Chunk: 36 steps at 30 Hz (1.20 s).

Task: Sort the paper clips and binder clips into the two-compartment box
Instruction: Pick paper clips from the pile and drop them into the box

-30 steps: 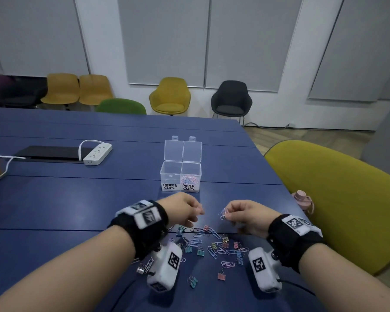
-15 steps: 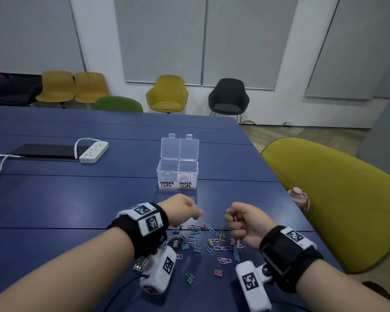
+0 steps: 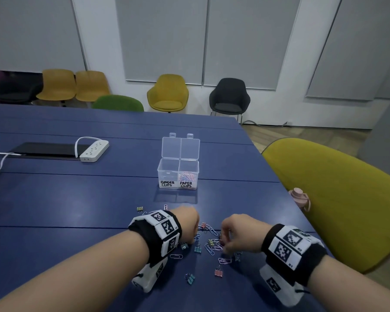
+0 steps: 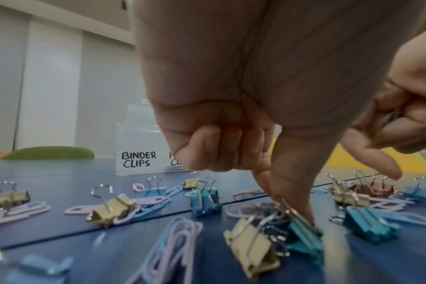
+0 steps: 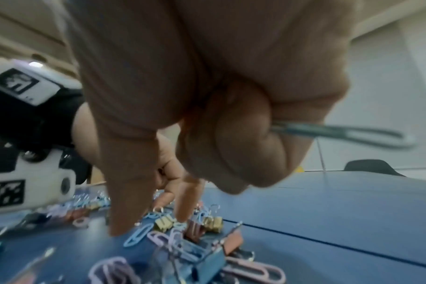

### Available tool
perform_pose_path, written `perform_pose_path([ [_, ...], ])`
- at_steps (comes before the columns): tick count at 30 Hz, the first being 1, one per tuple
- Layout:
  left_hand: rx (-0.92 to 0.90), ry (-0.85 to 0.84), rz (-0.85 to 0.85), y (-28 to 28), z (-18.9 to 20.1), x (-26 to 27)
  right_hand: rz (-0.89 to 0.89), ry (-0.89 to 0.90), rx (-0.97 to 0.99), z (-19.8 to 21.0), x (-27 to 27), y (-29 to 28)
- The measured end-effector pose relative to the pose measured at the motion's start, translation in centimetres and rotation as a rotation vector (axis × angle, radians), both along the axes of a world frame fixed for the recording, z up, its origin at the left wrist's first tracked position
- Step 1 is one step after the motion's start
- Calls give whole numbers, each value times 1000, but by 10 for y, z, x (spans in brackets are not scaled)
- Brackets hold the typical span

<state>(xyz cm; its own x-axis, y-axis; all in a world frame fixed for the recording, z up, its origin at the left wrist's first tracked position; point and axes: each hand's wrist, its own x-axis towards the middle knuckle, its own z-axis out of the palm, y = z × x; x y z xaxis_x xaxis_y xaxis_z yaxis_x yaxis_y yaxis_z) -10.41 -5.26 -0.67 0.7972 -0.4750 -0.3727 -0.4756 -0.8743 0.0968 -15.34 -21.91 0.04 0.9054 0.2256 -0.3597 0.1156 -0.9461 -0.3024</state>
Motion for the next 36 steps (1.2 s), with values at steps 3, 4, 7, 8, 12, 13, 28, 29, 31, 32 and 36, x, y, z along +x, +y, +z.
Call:
perform_pose_path([
  [3, 26, -13, -13, -1, -2, 0, 38, 28, -124, 1, -5, 7],
  [4, 34, -16, -16, -1, -3, 0, 45, 30, -150, -1, -5, 8],
  [7, 56, -21, -27, 0, -5, 1, 78, -7, -160, -7, -3, 14],
  [8, 70, -24, -36, 1, -5, 1, 91, -21, -163, -9, -2, 16],
  [12, 127, -40, -59, 1, -2, -4, 94, -27, -184, -16, 3, 19],
  [13, 103, -30, -38, 2, -1, -4, 95, -27, -182, -16, 3, 20],
  [28, -1667, 1024, 937, 60, 3, -5, -482, 254, 1176, -7, 9, 2],
  [29, -1687, 1056, 951, 58, 1, -7, -554, 306, 1345, -6, 10, 4],
  [31, -1707, 1080, 981, 52, -3, -10, -641, 403, 1611, -6, 11, 11],
  [32, -1710, 1076, 997, 48, -5, -11, -665, 431, 1699, -7, 13, 15],
  [36, -1680, 1090, 1034, 30, -12, -18, -695, 410, 1896, -12, 16, 32],
])
